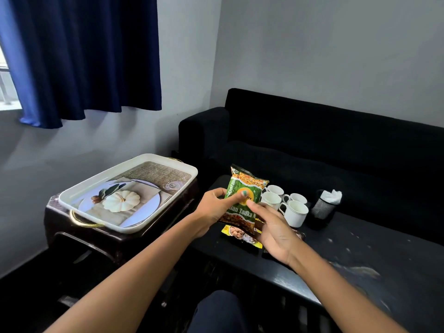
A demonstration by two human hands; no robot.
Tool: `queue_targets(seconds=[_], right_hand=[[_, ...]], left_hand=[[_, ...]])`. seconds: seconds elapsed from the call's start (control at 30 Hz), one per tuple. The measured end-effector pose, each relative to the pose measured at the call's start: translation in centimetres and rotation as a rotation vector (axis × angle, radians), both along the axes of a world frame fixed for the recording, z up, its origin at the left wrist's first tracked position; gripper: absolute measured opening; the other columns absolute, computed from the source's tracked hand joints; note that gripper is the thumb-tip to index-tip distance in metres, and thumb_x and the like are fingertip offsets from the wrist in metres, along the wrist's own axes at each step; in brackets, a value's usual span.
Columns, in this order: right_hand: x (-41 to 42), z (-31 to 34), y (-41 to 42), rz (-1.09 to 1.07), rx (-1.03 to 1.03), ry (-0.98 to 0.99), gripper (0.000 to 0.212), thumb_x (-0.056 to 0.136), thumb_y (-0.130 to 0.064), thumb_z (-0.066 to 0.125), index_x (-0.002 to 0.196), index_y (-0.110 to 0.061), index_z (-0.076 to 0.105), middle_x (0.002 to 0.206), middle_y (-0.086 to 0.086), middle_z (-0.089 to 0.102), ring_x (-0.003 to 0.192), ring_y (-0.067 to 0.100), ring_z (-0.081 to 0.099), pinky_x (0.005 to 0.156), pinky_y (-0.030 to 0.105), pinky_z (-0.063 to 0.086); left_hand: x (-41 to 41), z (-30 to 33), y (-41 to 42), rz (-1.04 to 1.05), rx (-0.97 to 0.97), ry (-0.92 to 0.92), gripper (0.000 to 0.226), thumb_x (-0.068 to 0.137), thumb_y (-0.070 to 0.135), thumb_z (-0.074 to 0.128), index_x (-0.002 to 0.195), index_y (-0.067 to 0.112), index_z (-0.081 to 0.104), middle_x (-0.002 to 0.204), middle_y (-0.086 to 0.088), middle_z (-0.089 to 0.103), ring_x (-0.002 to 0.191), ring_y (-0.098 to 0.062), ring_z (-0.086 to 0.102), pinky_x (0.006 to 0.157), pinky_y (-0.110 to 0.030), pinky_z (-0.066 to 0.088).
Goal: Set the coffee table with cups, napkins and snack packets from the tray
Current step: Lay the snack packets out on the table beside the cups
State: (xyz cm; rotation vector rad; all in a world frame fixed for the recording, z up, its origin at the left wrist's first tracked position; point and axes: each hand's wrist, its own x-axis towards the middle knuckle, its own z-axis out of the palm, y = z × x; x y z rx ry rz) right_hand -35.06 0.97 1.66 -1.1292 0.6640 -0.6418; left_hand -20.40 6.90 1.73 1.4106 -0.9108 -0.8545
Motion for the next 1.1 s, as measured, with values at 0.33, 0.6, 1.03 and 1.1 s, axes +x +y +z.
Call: queue_targets(seconds=[0.33,0.6,1.03,1.1], right_hand=[[-0.8,-1.5,-1.0,-0.145,0.019,-0.017,0.049,0.062,-0.021,0.075,0.108,-0.008,0.063,0.11,0.012,0.07,0.107,0.028,0.064,0.091,0.045,0.052],[-2.7,-2.5,-0.9,-0.139,0.006,0.024,0.046,0.063,-0.026,0.076,0.105,-0.011,0.065,0.102,0.009,0.074,0.098,0.025,0.069,0.078,0.038,0.055],[-10.4,-6.8,-4.8,-0.705,0.075,0.239,0.024,0.08,-0.027,0.073,0.092,-0.009,0.063,0.078,0.004,0.063,0.074,0.022,0.057,0.068,0.036,0.047],[-11.9,-7.7,-5.4,-0.807,0.052,0.31,0.025,0.082,-0.028,0.071,0.091,-0.007,0.061,0.081,0.005,0.06,0.071,0.02,0.053,0.076,0.042,0.047]], left_hand=[[-0.6,0.5,0.4,-0.108,0.168,0.035,0.046,0.087,0.064,0.046,0.089,0.029,0.076,0.089,0.008,0.076,0.083,-0.008,0.072,0.066,-0.025,0.056],[-2.4,-0.8,0.1,-0.096,0.118,-0.039,0.033,0.094,0.034,0.057,0.106,0.005,0.068,0.088,-0.002,0.07,0.057,0.0,0.063,0.047,-0.01,0.044],[-4.1,-3.5,-0.2,-0.289,0.377,-0.334,0.032,0.1,0.035,0.04,0.117,0.015,0.059,0.116,0.003,0.064,0.085,-0.007,0.06,0.059,-0.014,0.041],[-4.0,-4.3,-0.3,-0.307,0.401,-0.396,0.033,0.1,0.035,0.04,0.112,0.012,0.061,0.116,0.0,0.063,0.083,-0.007,0.057,0.056,-0.012,0.039]])
